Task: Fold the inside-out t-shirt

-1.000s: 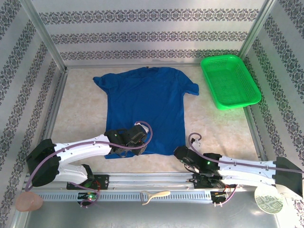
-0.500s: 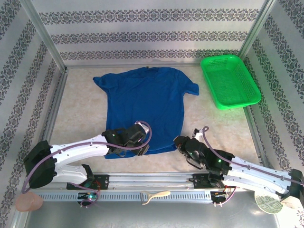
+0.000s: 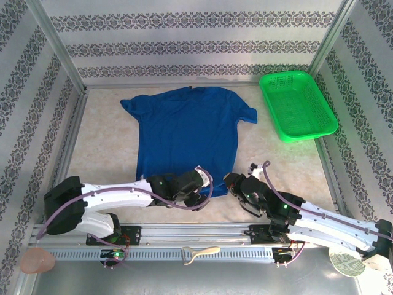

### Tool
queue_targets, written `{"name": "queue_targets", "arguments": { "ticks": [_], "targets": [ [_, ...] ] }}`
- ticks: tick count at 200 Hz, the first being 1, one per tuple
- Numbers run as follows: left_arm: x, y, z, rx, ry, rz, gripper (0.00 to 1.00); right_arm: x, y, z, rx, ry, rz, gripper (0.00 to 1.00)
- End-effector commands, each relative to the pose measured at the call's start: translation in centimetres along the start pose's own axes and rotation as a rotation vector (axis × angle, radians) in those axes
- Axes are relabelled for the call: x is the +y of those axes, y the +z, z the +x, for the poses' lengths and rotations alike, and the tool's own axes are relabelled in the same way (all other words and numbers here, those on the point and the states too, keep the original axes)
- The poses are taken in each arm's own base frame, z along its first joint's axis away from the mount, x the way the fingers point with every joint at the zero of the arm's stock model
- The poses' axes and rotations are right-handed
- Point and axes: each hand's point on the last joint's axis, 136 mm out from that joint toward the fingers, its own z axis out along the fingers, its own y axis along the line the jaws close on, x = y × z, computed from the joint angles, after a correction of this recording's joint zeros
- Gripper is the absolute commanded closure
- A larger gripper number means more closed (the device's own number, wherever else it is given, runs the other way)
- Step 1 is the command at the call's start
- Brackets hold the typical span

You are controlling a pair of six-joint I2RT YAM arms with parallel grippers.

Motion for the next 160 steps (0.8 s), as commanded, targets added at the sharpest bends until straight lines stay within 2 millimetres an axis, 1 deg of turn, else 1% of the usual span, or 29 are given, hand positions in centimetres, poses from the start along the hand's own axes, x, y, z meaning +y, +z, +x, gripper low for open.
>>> {"name": "queue_targets", "arguments": {
  "ticks": [1, 13, 31, 47, 61, 79, 96, 104, 117, 126, 133, 142, 143, 144, 145, 146, 155, 160],
  "targets": [
    [0.1, 0.7, -2.7, -0.081, 0.047, -0.06, 0.17, 1.6, -0.6, -0.5, -0.012, -0.012, -0.036, 1.0],
    [0.5, 1.4, -2.8, -0.073, 0.061, -0.1, 0.17, 1.8, -0.8, -0.6, -0.013, -0.011, -0.043, 1.0],
    [2.1, 2.3, -2.4, -0.046, 0.065, -0.201, 0.17, 2.0, -0.9, -0.7, -0.017, -0.013, -0.049, 1.0],
    [3.8, 2.8, -1.4, -0.011, 0.067, -0.301, 0.18, 2.1, -1.2, -0.9, -0.022, -0.012, -0.058, 1.0],
    [5.1, 2.9, -0.2, 0.017, 0.067, -0.376, 0.24, 2.0, -1.6, -1.2, -0.031, -0.012, -0.058, 1.0],
    [6.8, 2.4, 1.3, 0.039, 0.046, -0.453, 0.38, 1.5, -1.9, -1.6, -0.045, -0.005, -0.057, 1.0],
    [7.8, 1.4, 2.2, 0.04, 0.035, -0.489, 0.61, 0.6, -2.0, -1.9, -0.057, 0.006, -0.048, 1.0],
    [8.1, 0.7, 2.2, 0.033, 0.035, -0.498, 0.75, 0.1, -2.0, -2.1, -0.063, 0.01, -0.039, 1.0],
    [8.4, -0.6, 1.6, 0.013, 0.029, -0.488, 1.0, -0.6, -2.0, -2.3, -0.071, 0.021, -0.031, 1.0],
    [8.4, -1.8, 0.7, -0.007, 0.023, -0.465, 1.0, -1.1, -1.9, -2.4, -0.077, 0.024, -0.023, 1.0],
    [7.9, -2.8, -0.2, -0.024, 0.022, -0.424, 1.0, -1.5, -1.9, -2.5, -0.08, 0.026, -0.015, 1.0],
    [7.1, -4.2, -1.7, -0.052, 0.012, -0.353, 1.0, -1.5, -1.8, -2.6, -0.079, 0.022, -0.021, 1.0],
    [7.1, -4.3, -1.9, -0.056, 0.011, -0.349, 1.0, -1.5, -1.8, -2.6, -0.08, 0.018, -0.024, 0.96],
    [7.0, -4.5, -2.0, -0.058, 0.01, -0.339, 1.0, -1.5, -1.8, -2.6, -0.08, 0.018, -0.024, 0.96],
    [6.9, -4.7, -2.2, -0.061, 0.008, -0.334, 1.0, -1.4, -1.9, -2.6, -0.078, 0.014, -0.027, 0.92],
    [6.8, -4.8, -2.4, -0.063, 0.006, -0.324, 1.0, -1.4, -1.9, -2.6, -0.078, 0.014, -0.027, 0.92],
    [5.9, -6.1, -3.7, -0.078, 0.003, -0.255, 1.0, -1.3, -1.9, -2.7, -0.077, -0.007, -0.03, 0.72],
    [5.6, -6.7, -4.4, -0.082, 0.005, -0.236, 1.0, -1.3, -1.9, -2.7, -0.075, -0.022, -0.032, 0.67]
  ]
}}
